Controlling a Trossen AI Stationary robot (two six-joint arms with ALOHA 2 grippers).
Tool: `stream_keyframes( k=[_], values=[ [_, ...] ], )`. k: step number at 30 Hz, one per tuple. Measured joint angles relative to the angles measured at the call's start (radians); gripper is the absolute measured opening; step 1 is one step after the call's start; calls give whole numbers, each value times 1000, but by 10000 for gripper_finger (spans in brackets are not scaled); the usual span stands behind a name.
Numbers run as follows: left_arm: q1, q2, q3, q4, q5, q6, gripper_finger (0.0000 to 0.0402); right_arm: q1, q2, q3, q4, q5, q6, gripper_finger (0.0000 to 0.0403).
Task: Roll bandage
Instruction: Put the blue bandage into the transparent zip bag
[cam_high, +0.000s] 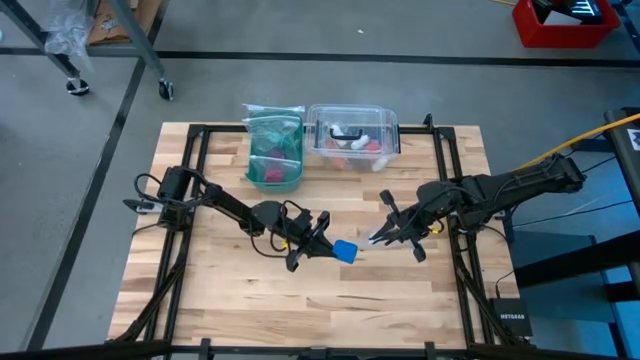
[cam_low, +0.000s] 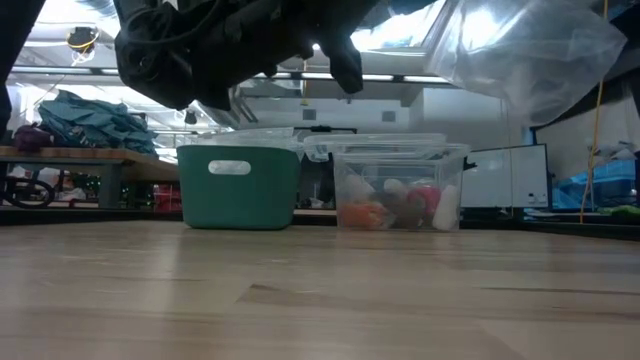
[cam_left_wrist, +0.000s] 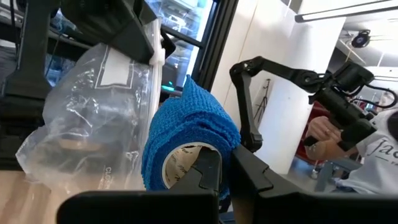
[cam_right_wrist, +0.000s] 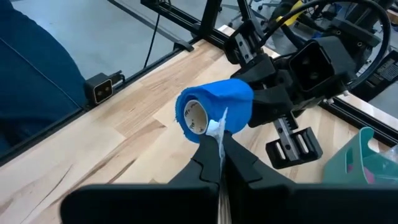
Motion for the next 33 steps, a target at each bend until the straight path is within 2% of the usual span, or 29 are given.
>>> stream_keyframes(
  k=[9, 23, 33],
  values=[
    [2, 0, 1, 78, -1, 49, 1, 0, 0, 0, 0, 0, 0, 1],
    [7, 1, 3, -23, -10, 92, 1, 0, 0, 0, 4, 10, 0, 1],
    [-7, 1, 86, -145, -11, 144, 1, 0, 1, 0, 117, 71, -1, 1]
  ],
)
